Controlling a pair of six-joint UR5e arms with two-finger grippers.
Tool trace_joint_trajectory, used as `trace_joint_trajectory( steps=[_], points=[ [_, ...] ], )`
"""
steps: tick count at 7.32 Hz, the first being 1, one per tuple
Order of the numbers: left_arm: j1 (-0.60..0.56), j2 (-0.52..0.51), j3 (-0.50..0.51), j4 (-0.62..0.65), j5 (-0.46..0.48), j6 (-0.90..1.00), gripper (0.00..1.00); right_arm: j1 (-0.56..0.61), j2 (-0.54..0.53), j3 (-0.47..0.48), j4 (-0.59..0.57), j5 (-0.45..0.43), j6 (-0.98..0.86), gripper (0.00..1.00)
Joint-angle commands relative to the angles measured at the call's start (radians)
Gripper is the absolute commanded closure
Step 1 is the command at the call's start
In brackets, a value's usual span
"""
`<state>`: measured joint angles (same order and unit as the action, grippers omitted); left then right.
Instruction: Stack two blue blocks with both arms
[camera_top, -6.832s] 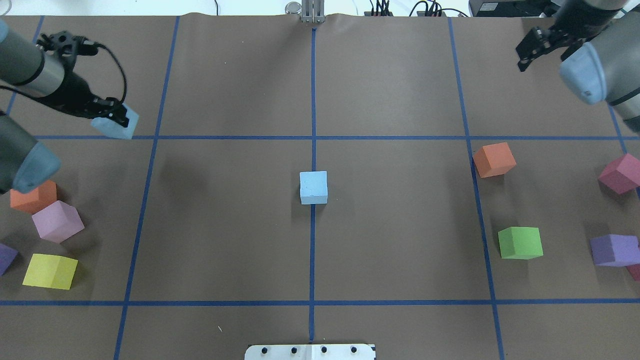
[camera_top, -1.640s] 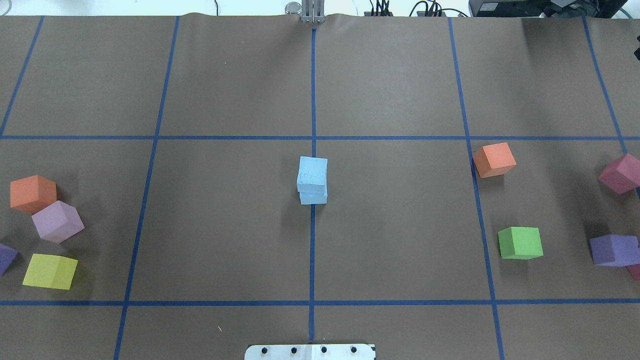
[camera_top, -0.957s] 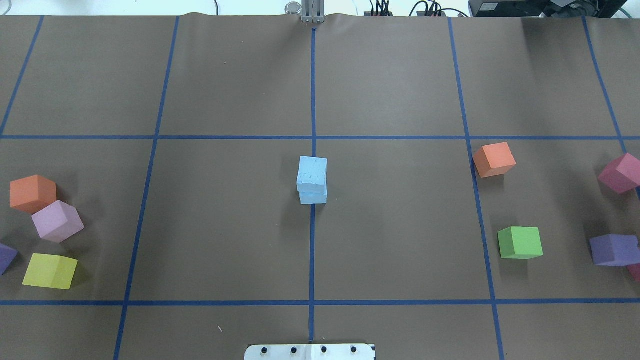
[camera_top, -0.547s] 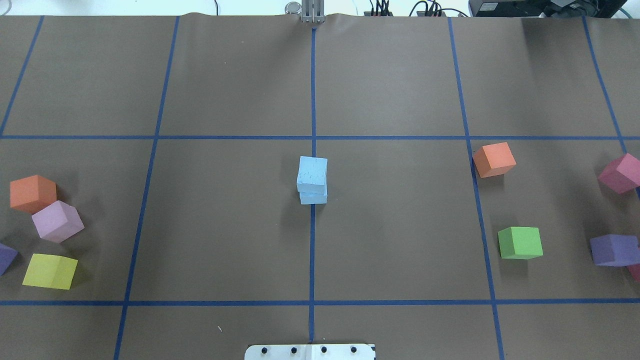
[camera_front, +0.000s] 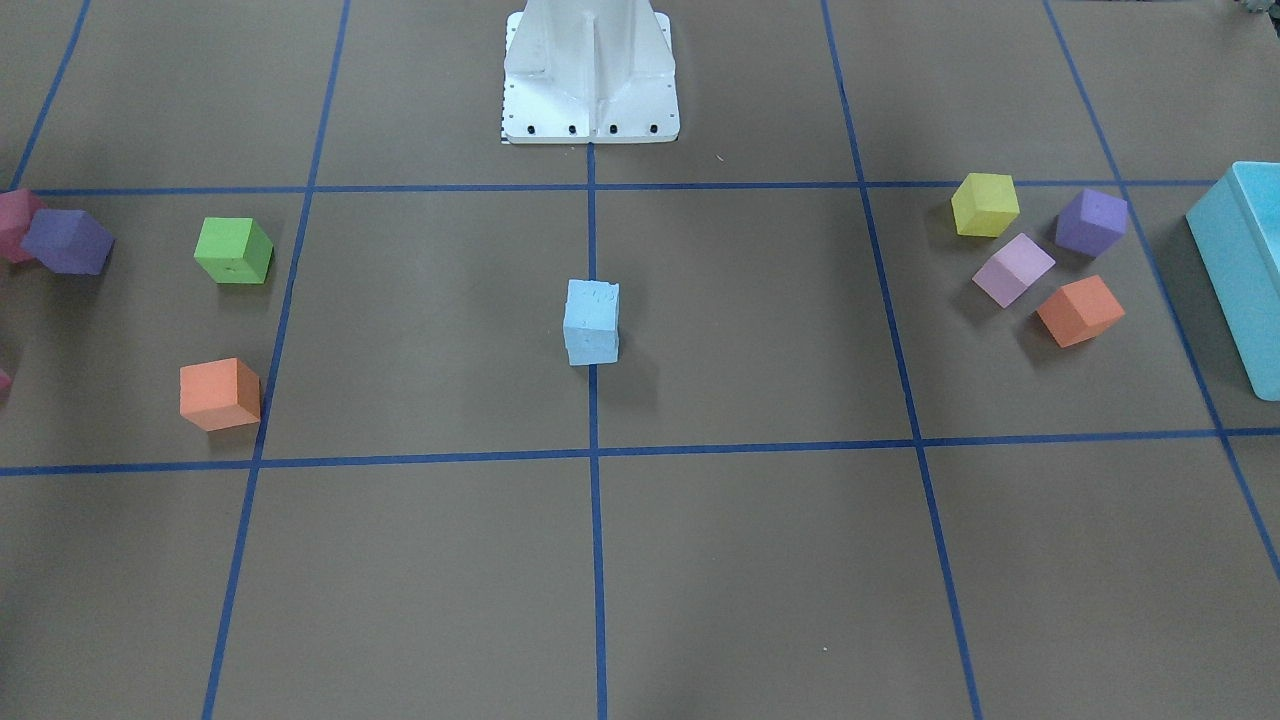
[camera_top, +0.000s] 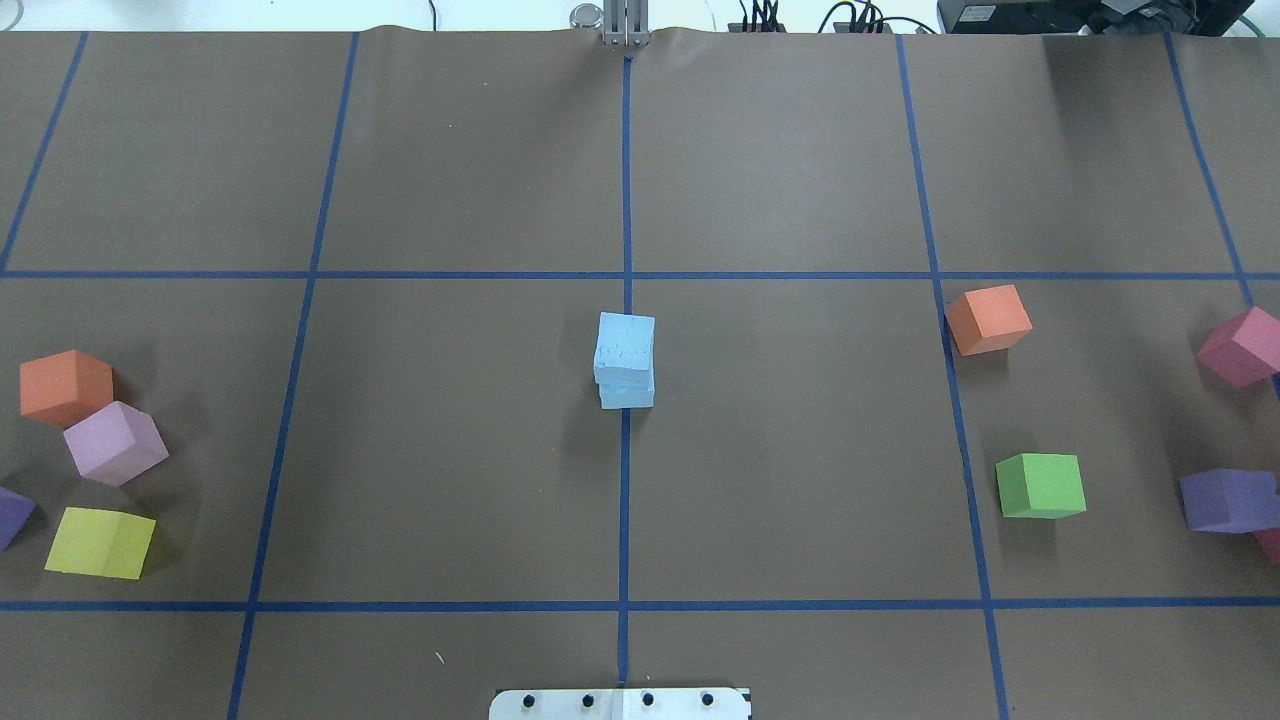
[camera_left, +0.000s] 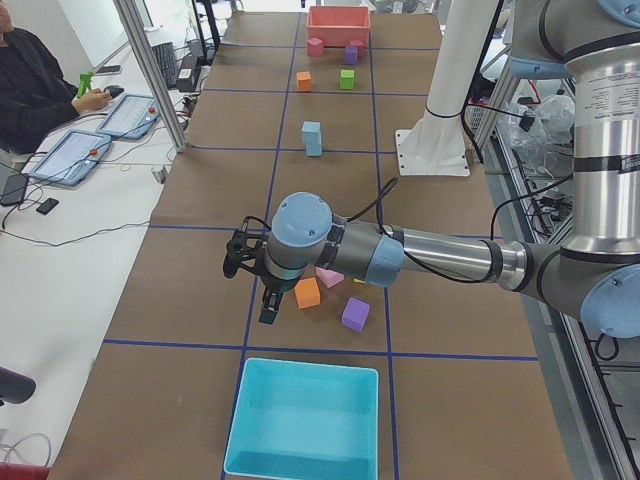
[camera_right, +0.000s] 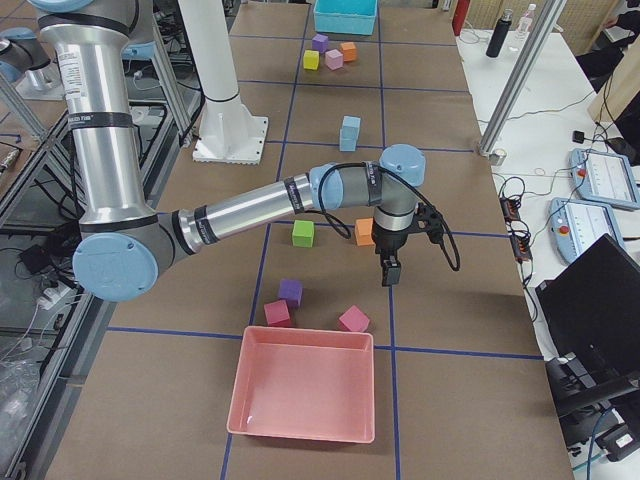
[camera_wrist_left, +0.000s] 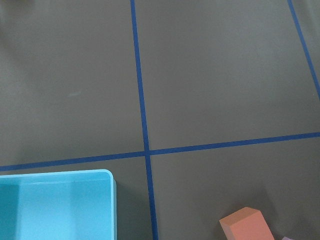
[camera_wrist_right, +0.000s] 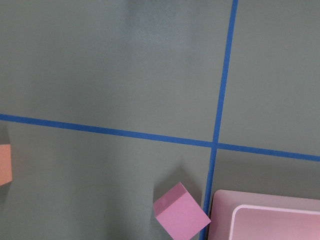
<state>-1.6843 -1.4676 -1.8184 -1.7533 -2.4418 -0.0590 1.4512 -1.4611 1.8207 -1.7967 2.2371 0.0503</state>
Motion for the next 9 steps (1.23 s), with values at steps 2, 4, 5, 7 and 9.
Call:
trace_joint_trajectory(
  steps=[2, 4, 5, 7, 9],
  points=[
    [-0.002, 0.012, 0.005, -0.002, 0.004, -0.002, 0.03, 0.000, -0.005, 0.002, 0.002, 0.004, 0.002, 0.00],
    [-0.002, 0.013, 0.004, -0.002, 0.053, -0.043, 0.03, 0.000, -0.004, 0.000, 0.002, 0.002, 0.000, 0.00],
    [-0.003, 0.013, 0.004, -0.005, 0.084, -0.053, 0.03, 0.000, -0.004, -0.008, 0.002, -0.001, -0.004, 0.00],
    [-0.003, 0.047, 0.008, -0.040, 0.084, -0.054, 0.03, 0.000, 0.004, -0.012, 0.004, 0.001, 0.003, 0.00],
    [-0.003, 0.059, 0.008, -0.043, 0.084, -0.076, 0.03, -0.002, 0.007, -0.014, 0.002, 0.015, 0.003, 0.00]
  ],
)
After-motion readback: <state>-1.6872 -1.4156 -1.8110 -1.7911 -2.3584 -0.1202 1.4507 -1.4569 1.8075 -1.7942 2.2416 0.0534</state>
